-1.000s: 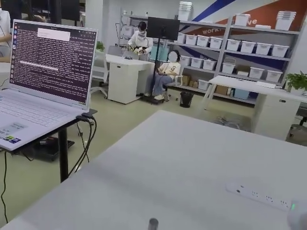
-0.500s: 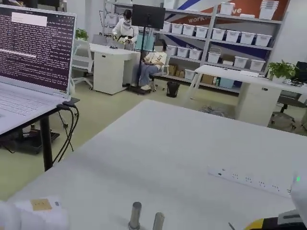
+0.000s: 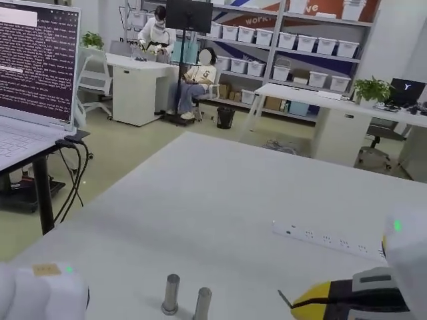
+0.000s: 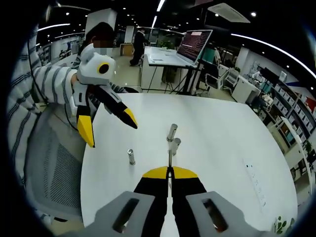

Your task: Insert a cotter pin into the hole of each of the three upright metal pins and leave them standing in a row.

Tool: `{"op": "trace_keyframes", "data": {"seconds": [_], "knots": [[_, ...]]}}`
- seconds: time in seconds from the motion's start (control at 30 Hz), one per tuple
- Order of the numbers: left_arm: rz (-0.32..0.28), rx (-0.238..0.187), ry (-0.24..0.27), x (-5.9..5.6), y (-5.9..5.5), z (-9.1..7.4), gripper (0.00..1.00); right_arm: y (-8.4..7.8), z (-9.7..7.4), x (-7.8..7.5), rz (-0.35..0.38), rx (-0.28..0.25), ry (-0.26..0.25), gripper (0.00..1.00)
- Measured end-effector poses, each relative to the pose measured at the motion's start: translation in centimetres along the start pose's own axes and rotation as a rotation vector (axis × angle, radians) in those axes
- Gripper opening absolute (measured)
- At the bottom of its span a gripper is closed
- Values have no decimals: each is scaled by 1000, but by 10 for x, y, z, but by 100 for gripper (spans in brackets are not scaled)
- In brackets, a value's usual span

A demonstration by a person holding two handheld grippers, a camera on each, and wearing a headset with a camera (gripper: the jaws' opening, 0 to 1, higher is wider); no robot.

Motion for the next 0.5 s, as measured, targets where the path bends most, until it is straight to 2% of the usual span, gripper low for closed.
{"op": "trace_keyframes", "data": {"seconds": [0.27,0.5], "knots": [[-32,-29,-34,-3,11,0,63,16,1,8,-64,-33,8,0],[-60,-46,-68,-5,16,-1,58,27,5,19,-124,-51,43,0]]}}
Point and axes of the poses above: the centre of the closed fingertips' face, and the gripper's own axes: z roughly forward along the fingers, x roughly to its left, y roughly out of its top, the point moved 9 cm from there along -z, roughly backward along the fingers, and after that the axes turned 15 degrees about -z, right-handed, at the moved point
